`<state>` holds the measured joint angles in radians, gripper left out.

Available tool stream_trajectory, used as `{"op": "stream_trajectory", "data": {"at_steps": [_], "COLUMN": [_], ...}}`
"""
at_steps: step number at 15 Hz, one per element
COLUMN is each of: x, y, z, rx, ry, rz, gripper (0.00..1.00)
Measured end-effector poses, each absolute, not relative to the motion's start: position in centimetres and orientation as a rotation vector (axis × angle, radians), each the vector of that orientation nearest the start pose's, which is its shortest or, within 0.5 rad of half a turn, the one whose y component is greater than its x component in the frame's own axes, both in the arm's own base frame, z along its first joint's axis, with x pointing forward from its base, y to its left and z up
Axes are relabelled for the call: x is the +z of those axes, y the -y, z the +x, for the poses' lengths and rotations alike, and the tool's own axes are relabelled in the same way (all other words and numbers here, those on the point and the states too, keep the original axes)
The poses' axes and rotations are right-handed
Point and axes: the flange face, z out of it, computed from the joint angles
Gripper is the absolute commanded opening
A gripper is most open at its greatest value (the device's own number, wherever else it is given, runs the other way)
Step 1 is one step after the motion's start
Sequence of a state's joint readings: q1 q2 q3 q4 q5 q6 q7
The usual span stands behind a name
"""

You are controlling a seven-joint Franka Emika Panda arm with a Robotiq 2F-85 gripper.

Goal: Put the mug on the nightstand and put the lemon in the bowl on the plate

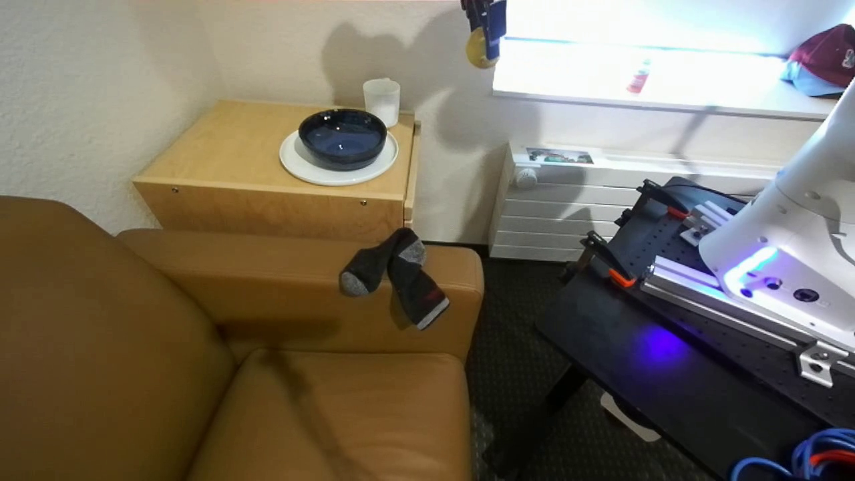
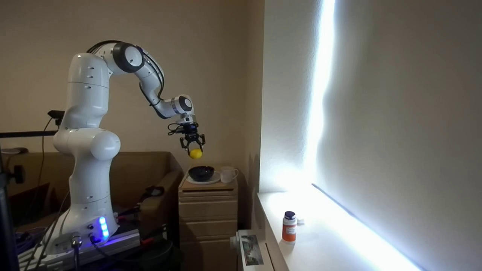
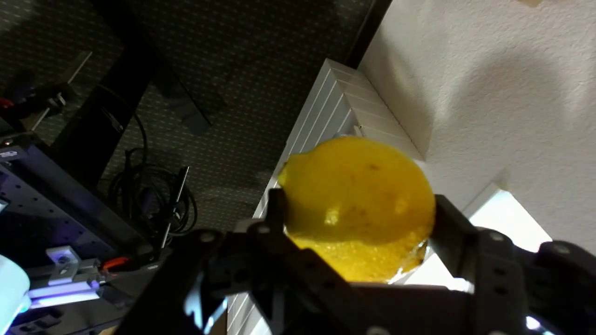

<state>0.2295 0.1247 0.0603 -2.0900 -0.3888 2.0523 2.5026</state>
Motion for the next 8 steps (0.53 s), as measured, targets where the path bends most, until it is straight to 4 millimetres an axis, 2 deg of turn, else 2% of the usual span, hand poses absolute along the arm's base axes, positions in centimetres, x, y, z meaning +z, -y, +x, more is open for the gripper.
{"op": "stream_trajectory", "data": {"at_steps": [2,4,6,8], "x": [35.5,34.7,33.1,32.0], "y": [-13.2,-13.5,-15.6,-18.9], "z": [53.4,53.3,53.4,54.3], "rx": [-0.482,-0.466,-0.427,-0.402], "ry": [-2.798,-2.807,-2.765,-2.679], "rz": [-1.790,-1.807,-1.868,-1.915], "gripper": [0.50,0.50,0.50,0.50]}}
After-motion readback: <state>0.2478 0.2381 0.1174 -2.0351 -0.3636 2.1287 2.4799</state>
